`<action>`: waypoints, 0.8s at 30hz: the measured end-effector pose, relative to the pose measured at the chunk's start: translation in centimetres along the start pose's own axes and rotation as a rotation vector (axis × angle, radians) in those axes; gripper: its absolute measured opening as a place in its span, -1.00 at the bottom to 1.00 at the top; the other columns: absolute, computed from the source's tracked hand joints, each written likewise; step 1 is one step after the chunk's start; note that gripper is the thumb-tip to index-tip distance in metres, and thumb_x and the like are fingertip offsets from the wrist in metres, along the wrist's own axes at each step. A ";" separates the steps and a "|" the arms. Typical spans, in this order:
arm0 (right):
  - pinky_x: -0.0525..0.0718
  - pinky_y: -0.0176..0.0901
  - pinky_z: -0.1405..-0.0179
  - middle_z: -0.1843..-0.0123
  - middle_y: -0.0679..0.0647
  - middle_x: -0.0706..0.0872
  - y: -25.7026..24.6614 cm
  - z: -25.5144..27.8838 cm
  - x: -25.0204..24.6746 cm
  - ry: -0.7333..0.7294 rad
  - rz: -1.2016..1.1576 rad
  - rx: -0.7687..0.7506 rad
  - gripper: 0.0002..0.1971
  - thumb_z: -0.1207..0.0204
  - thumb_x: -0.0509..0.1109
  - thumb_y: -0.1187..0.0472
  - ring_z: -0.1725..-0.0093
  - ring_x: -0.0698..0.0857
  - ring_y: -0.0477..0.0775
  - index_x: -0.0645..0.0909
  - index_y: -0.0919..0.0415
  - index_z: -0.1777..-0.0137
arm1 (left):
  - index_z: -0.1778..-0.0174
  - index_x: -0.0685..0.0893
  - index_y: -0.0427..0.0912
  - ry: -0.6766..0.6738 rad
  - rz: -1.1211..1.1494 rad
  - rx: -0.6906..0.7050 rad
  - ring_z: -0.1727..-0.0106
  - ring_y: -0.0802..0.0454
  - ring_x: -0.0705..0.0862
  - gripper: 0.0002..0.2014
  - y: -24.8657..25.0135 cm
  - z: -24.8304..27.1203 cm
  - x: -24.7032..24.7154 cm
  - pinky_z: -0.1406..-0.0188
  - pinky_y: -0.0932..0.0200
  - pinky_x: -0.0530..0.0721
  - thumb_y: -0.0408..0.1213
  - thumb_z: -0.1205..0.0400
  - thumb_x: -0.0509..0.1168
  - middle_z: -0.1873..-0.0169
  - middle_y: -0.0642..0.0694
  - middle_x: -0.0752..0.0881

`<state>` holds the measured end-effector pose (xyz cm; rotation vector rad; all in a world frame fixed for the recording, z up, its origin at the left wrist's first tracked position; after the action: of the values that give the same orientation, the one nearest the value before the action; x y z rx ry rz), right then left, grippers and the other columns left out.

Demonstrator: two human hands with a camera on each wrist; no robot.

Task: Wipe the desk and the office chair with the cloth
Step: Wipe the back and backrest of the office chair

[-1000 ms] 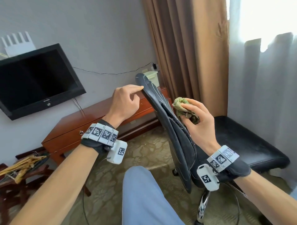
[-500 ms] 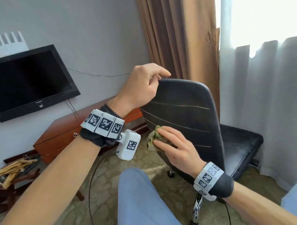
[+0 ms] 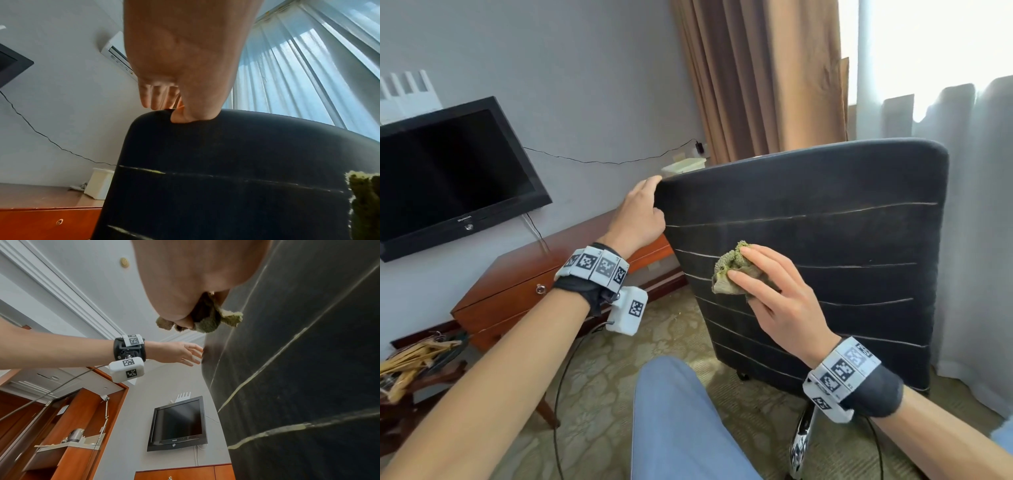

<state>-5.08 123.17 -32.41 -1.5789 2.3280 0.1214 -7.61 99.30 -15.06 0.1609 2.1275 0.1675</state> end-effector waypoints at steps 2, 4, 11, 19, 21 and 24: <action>0.73 0.02 -0.40 -0.56 0.24 0.60 0.1 -0.2 -0.1 0.016 -0.003 0.012 -0.68 -0.66 0.40 0.33 -0.61 0.51 0.21 0.77 0.22 -0.39 | -0.69 0.37 -0.07 0.019 0.026 0.034 -0.57 -0.13 0.52 -0.44 -0.2 0.1 0.3 -0.43 0.01 0.60 -0.48 -0.75 0.23 -0.59 -0.11 0.50; 0.70 -0.02 -0.43 -0.56 0.22 0.60 0.2 -0.4 -0.2 0.023 -0.006 0.024 -0.68 -0.69 0.36 0.30 -0.62 0.51 0.20 0.77 0.21 -0.38 | -0.63 0.42 -0.08 0.058 0.018 0.071 -0.50 -0.11 0.57 -0.49 -0.2 0.2 0.3 -0.31 0.11 0.61 -0.48 -0.75 0.23 -0.53 -0.12 0.54; 0.76 0.05 -0.34 -0.57 0.19 0.57 -0.2 -1.7 -0.5 -0.013 0.034 0.079 -0.61 -0.61 0.45 0.38 -0.59 0.50 0.21 0.72 0.20 -0.43 | -0.56 0.49 -0.14 0.043 0.124 -0.031 -0.51 -0.09 0.54 -0.48 -2.1 0.8 0.3 -0.26 0.19 0.49 -0.56 -0.68 0.30 -0.47 -0.15 0.60; 0.75 0.11 -0.34 -0.56 0.20 0.58 -1.4 -5.8 -1.7 0.007 0.108 0.089 -0.61 -0.63 0.48 0.37 -0.59 0.49 0.22 0.70 0.20 -0.45 | -0.35 0.52 -0.07 0.037 0.232 0.098 -0.31 0.05 0.58 -0.50 -1.1 1.5 -0.3 -0.03 0.50 0.57 -0.69 -0.62 0.22 -0.32 -0.09 0.62; 0.77 0.12 -0.31 -0.58 0.19 0.56 -1.7 -7.1 -1.9 0.006 0.125 0.083 -0.60 -0.63 0.48 0.38 -0.60 0.48 0.22 0.69 0.19 -0.45 | -0.34 0.56 -0.08 0.048 0.278 0.147 -0.26 0.05 0.63 -0.51 -0.5 1.9 -0.3 0.06 0.55 0.59 -0.69 -0.62 0.20 -0.28 -0.08 0.64; 0.81 0.11 -0.21 -0.58 0.19 0.55 -2.1 -9.0 -2.3 0.033 0.172 0.055 -0.61 -0.63 0.46 0.39 -0.60 0.46 0.23 0.69 0.19 -0.44 | -0.29 0.64 -0.07 0.090 0.371 0.229 -0.19 0.11 0.72 -0.61 0.5 2.4 -0.4 -0.03 0.45 0.68 -0.60 -0.67 0.26 -0.21 -0.03 0.71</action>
<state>-4.31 122.16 -22.97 -1.3641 2.4677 0.0713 -5.33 99.83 -15.95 0.6954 2.1853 0.1490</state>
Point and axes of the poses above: each hand's wrist, its own z-axis away from the middle knuckle, its own x-axis out of the palm, y = z × x, the point moved 3 cm from there along -z, towards the middle knuckle
